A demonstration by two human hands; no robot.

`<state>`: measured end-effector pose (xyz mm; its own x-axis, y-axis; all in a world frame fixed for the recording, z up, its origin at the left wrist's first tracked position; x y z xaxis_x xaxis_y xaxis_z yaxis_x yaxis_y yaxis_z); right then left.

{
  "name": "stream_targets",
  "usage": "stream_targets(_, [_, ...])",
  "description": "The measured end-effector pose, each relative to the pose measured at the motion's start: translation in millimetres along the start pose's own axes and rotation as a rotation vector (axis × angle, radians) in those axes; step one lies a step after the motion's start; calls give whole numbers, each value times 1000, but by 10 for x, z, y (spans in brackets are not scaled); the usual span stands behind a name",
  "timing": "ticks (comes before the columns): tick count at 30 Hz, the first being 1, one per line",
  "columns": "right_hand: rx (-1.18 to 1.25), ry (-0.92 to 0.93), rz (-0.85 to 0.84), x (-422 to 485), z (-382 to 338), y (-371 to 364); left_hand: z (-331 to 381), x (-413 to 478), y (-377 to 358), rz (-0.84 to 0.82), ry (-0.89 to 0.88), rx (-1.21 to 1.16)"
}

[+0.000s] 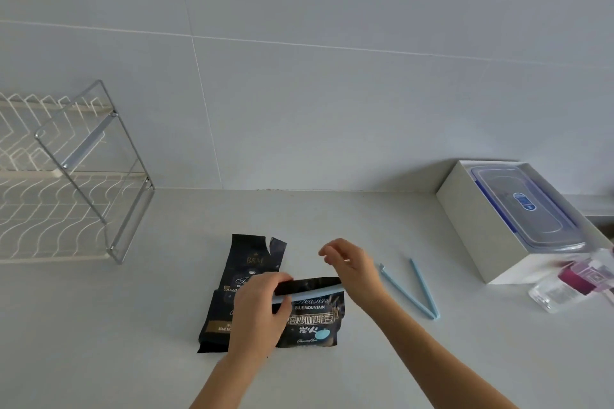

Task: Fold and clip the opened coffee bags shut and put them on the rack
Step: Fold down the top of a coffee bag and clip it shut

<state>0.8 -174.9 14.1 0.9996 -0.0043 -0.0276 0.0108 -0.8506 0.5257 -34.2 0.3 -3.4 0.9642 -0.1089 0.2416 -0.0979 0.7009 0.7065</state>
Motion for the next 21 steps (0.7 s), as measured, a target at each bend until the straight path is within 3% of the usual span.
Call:
stream_targets(4, [176,-263,100,-241,566,-68,356,143,-201,-143,-140,131])
stream_targets(7, [380,-344,78,-408,629,-242,638,194,-397,-170,-226,98])
stream_targets(11, [484,-324,104,-425,614,-252,728,162,-471,-152,-232,11])
stream_targets(21, [436,-192,112,-320,548,-323,597,90,-375,-38,-205,-10])
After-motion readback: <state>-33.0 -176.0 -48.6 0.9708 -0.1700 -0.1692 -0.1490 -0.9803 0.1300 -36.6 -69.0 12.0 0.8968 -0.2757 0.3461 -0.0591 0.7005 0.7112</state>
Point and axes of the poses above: each hand's wrist, its own x-axis towards the middle knuckle, its own y-axis out of the back of the hand, z = x × y, the point moved 8 cm from there along x, towards the middle knuckle, and after that the axes turned 1 degree about x, right-handed, at the moved point
